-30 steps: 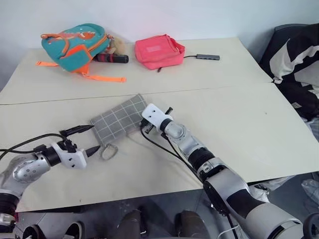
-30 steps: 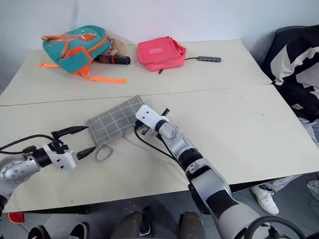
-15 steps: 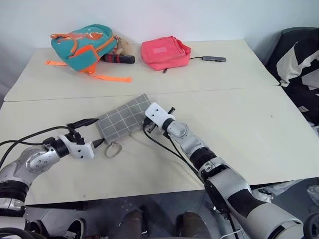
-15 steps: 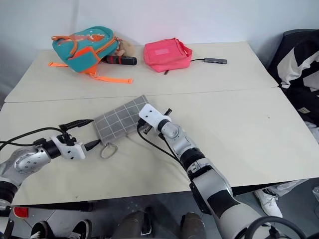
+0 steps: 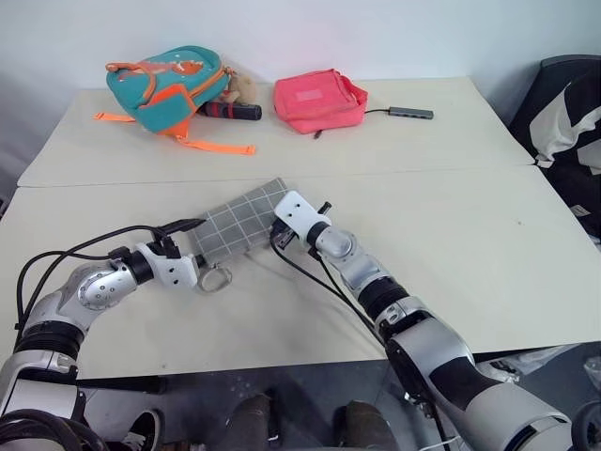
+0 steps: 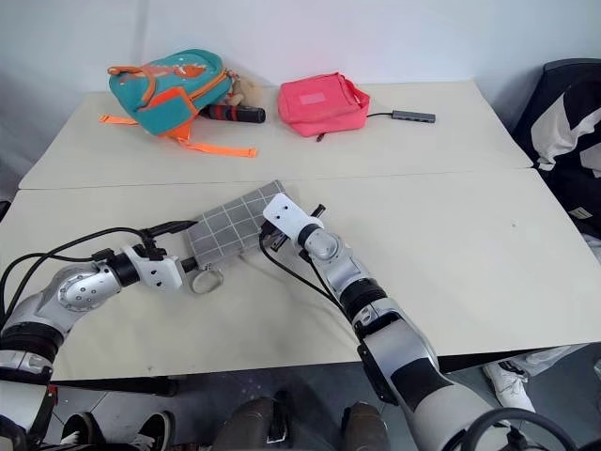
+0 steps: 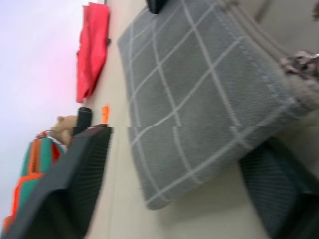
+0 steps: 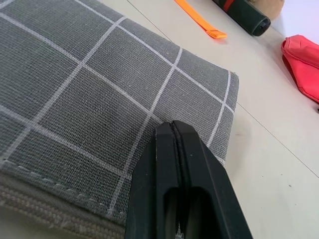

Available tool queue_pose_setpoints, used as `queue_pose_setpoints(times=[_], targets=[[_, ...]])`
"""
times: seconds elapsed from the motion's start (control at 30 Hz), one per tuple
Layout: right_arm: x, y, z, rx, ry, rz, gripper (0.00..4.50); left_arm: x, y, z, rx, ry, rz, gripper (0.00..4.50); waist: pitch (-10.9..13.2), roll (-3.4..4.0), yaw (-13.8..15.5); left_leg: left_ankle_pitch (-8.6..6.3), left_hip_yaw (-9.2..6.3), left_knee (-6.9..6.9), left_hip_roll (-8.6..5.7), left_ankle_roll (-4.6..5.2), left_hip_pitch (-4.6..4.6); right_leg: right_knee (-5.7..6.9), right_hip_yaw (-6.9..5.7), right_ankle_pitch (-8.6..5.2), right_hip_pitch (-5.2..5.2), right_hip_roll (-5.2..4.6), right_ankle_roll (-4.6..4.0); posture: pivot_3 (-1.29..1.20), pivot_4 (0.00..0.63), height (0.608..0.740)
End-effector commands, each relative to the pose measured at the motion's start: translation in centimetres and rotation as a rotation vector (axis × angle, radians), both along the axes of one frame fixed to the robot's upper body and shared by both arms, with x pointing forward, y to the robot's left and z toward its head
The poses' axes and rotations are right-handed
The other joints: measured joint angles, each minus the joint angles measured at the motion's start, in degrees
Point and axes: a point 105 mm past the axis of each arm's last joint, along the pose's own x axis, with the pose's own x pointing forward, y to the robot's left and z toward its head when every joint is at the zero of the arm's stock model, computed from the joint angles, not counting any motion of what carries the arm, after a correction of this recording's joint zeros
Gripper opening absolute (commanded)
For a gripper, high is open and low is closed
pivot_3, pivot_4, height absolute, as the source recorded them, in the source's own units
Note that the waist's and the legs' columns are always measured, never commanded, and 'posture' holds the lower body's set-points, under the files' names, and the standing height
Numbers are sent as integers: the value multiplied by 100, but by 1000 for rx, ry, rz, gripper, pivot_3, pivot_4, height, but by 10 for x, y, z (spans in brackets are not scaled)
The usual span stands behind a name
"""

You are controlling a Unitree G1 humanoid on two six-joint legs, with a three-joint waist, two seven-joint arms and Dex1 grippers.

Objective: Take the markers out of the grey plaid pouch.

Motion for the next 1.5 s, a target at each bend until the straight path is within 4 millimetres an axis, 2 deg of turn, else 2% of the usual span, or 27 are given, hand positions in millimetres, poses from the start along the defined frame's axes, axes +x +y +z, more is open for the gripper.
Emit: queue_pose_setpoints(times=[0.03, 0.17, 0.33, 0.43, 0.53, 0.67, 0.8, 0.97, 1.07, 1.17, 1.27, 1.33, 1.5], targets=[[1, 2, 18, 38, -45, 8, 0, -15, -11, -40, 54, 168, -62, 2668, 0, 0, -4, 0, 0, 0, 0, 1, 0, 1, 0, 0, 0, 0, 0, 0, 150, 740], [0, 3, 22, 48, -54, 15, 0, -16, -11, -38, 30, 174, -64, 1373, 0, 0, -13, -2, 1, -1, 0, 4, -4, 2, 0, 0, 10, 0, 0, 0, 150, 740], [-2, 3, 24, 51, -67, 30, 0, -18, -16, -37, 18, 183, -82, 27, -4, 6, -34, -2, 4, -4, 0, 4, -4, 0, 0, 0, 11, 0, 0, 0, 150, 740], [-9, 7, 25, 107, -37, 88, 0, -19, -19, -37, -5, 206, -88, 27, -4, 6, -37, -3, 4, -5, 1, 5, -4, -1, 0, 0, 12, 0, 0, 0, 150, 740], [-22, 10, 35, 195, -12, 191, 618, -18, -22, -31, -53, 184, -80, 0, -4, 6, -49, -4, 4, -4, 1, 7, -4, -4, 0, 0, 14, 1, 0, 0, 150, 740], [-39, -3, 54, 320, 46, 261, 2017, -19, -30, -28, -66, 168, -84, 0, -3, 6, -29, -6, 4, -4, 1, 11, -6, -6, 1, 0, 15, -1, 0, 0, 150, 740], [-77, -15, 53, 390, 250, 392, 3350, -24, -38, -28, -62, 154, -99, 0, -4, 6, -16, -14, 3, 2, -1, 20, -7, -24, 6, 0, 24, -4, 0, 0, 150, 740], [-123, -24, 51, 473, 505, 505, 3350, -24, -46, -26, -43, 114, -96, 0, -4, 5, -9, -24, 1, -2, 1, 18, -8, -69, 12, 0, 29, -27, 0, 0, 150, 740], [-141, -25, 29, 471, 695, 511, 3350, -23, -60, -26, -36, 97, -116, 0, -5, 7, 7, -31, 2, -6, 2, 5, -6, -96, -1, 0, 38, -29, 0, 0, 150, 740], [-140, -25, 20, 510, 757, 469, 3350, -23, -69, -25, -33, 78, -127, 0, -7, 5, 54, -41, -3, -3, -5, -4, -4, -97, -4, 0, 22, -52, 0, 0, 150, 740], [-139, -16, 13, 599, 831, 470, 3350, -24, -77, -25, -33, 70, -141, 0, -7, 5, 74, -38, 16, -1, -14, 1, -5, -97, -39, 0, 18, -69, 0, 0, 150, 740], [-138, -11, 4, 559, 828, 455, 3350, -24, -82, -24, -37, 63, -148, 0, -7, 5, 94, -38, 16, 1, -14, 2, -5, -95, -53, 0, 19, -69, 0, 0, 150, 740], [-136, 0, 5, 561, 834, 470, 3350, -25, -86, -23, -38, 56, -149, 0, -7, 5, 130, -37, 23, 2, -16, 5, -7, -93, -65, 0, 14, -71, 0, 0, 150, 740]])
